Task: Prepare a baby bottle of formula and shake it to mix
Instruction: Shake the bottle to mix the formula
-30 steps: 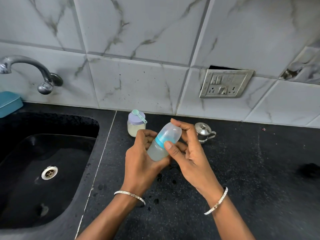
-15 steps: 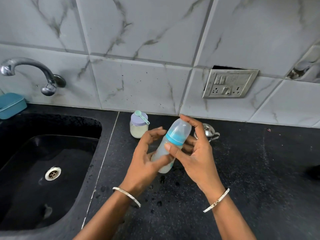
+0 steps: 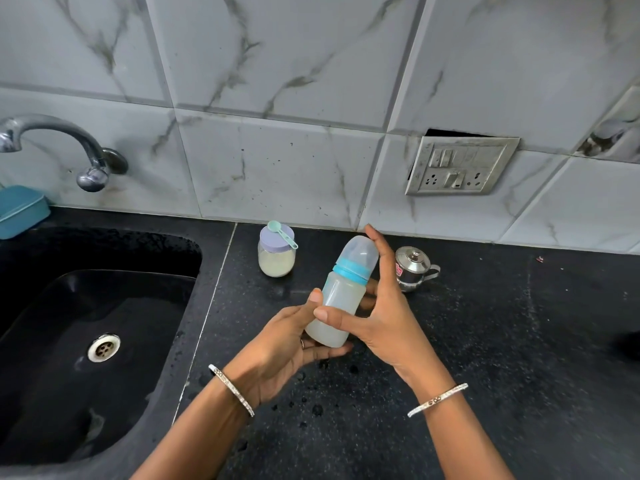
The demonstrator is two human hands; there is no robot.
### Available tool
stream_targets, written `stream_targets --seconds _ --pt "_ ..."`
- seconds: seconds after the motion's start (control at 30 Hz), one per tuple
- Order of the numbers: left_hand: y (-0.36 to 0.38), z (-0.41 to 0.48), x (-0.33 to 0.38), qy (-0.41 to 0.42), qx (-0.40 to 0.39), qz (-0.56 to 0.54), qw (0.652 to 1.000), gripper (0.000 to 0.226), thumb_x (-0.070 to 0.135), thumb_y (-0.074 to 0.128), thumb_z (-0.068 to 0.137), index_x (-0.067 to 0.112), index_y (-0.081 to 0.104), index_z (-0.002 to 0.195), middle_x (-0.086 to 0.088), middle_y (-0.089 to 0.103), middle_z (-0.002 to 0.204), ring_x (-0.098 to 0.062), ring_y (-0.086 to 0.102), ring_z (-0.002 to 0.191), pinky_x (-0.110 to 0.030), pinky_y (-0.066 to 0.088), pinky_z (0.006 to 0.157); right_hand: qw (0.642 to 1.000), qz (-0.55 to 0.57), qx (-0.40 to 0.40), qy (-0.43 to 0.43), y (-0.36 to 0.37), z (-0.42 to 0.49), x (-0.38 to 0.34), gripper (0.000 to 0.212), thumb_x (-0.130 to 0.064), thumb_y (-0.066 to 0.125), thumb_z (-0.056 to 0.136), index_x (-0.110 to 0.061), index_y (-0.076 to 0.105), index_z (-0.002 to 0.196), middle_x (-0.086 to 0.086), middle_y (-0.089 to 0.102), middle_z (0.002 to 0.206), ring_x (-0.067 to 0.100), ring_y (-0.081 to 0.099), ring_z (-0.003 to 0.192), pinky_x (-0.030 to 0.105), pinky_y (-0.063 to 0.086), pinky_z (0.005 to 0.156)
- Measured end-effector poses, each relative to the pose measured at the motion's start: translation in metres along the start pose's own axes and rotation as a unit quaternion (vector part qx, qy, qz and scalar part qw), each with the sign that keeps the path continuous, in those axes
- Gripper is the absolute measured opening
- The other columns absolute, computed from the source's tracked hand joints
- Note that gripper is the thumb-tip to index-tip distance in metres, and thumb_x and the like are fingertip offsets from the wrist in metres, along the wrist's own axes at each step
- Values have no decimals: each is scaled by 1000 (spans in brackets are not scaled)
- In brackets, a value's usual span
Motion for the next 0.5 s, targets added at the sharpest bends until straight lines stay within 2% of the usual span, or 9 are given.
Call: stream_targets --seconds 0.13,0.23,0.37,0.43,0.5 --pt "0 -3 3 4 -15 -3 1000 55 45 55 91 -1 67 119 -26 70 118 -40 70 108 -39 63 81 1000 21 -9 18 -3 2 2 116 -19 99 64 -60 28 145 -3 62 131 21 76 102 49 63 90" --pt "1 -4 5 6 -22 -5 1000 53 43 58 87 -1 70 114 -26 71 115 -39 70 106 -41 63 81 999 44 4 14 -4 1 3 110 -12 99 62 -55 36 142 -3 62 129 21 75 101 47 64 87" --pt "1 -6 7 -4 -21 -10 1000 53 42 60 88 -1 69 116 -27 69 118 -43 67 112 -44 63 80 997 74 21 8 -4 -1 4 105 -7 98 61 -53 44 138 3 67 125 27 76 100 47 65 84" --pt "0 -6 6 -6 -17 -16 1000 51 41 63 85 -1 71 114 -27 70 117 -44 67 112 -45 64 78 996 82 26 7 -4 -2 3 102 -6 98 61 -51 46 136 -3 68 123 26 77 99 42 65 81" --pt "-1 -7 5 -11 -15 -19 1000 50 41 64 84 -1 73 111 -26 72 113 -43 67 111 -45 64 76 996 79 34 4 -4 -3 2 99 -7 98 61 -51 48 133 -18 67 117 22 76 99 36 65 77"
Point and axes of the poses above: each hand's wrist, its own z-axis towards the middle knuckle, its own y-axis out of the palm, x = y × z, the point moved 4 cm from there along z, towards the middle knuckle
